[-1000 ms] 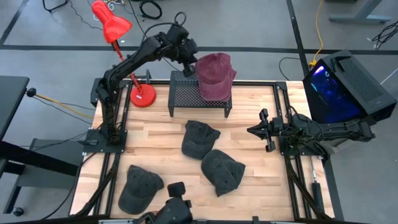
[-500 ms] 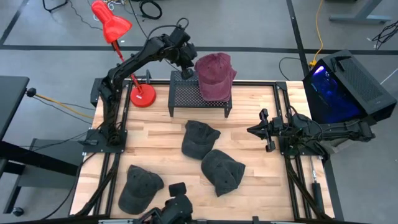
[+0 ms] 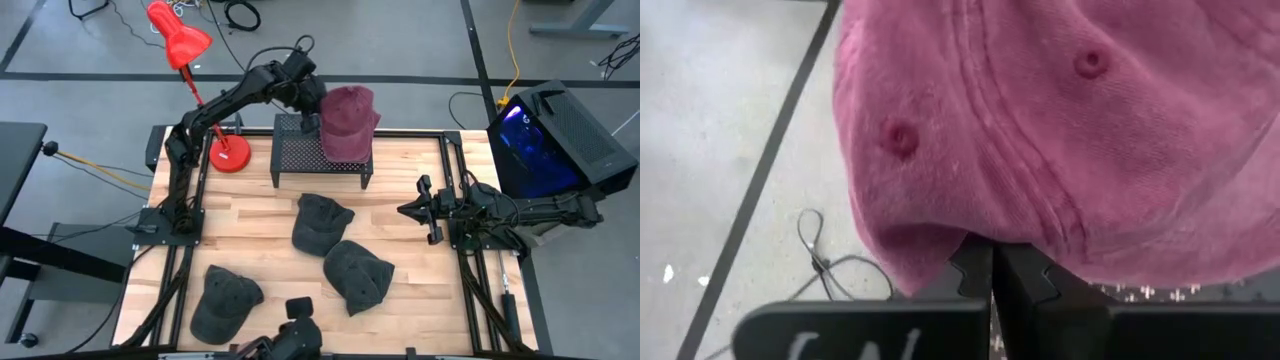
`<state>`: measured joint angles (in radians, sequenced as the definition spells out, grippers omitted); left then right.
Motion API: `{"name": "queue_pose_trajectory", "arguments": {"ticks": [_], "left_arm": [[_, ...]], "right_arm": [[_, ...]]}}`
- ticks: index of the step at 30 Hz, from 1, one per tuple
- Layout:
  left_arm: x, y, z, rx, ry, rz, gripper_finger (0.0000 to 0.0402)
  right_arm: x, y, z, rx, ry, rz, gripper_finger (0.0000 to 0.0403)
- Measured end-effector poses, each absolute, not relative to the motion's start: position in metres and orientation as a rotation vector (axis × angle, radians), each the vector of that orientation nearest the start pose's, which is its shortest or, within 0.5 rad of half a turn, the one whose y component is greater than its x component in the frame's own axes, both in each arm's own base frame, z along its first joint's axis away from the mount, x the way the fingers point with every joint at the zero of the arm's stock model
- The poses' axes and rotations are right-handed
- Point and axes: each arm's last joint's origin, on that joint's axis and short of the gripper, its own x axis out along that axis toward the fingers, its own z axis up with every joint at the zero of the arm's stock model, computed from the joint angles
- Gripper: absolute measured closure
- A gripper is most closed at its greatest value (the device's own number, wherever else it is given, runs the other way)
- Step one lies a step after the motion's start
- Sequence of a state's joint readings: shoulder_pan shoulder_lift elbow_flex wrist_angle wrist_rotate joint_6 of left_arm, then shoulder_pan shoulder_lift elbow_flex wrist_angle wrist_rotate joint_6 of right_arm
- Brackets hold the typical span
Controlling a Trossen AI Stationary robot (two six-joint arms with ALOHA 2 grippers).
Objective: Pick & Place hat
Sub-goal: Stack the red cap on top of the red cap on the shelf
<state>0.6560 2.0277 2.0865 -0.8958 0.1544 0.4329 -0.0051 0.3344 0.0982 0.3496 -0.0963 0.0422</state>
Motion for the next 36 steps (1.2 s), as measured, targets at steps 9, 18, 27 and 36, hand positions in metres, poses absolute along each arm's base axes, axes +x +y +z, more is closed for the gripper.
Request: {"name": "queue_pose_trajectory", "arguments": {"ticks": [9, 18, 27, 36], "left_arm": [[0.359, 0.260, 0.345, 0.072, 0.825, 0.257, 0.0395], [0.363, 0.261, 0.349, 0.077, 0.769, 0.282, 0.0395], [0.363, 0.264, 0.355, 0.095, 0.742, 0.352, 0.0396], [0.346, 0.255, 0.377, 0.098, 0.737, 0.389, 0.0392]], "right_arm": [[0.119, 0.002, 0.202, 0.036, -0.113, 0.092, 0.0380], [0.119, 0.002, 0.202, 0.036, -0.112, 0.092, 0.0380], [0.119, 0.002, 0.202, 0.036, -0.112, 0.092, 0.0380], [0.119, 0.002, 0.202, 0.036, -0.112, 0.092, 0.0380]]}}
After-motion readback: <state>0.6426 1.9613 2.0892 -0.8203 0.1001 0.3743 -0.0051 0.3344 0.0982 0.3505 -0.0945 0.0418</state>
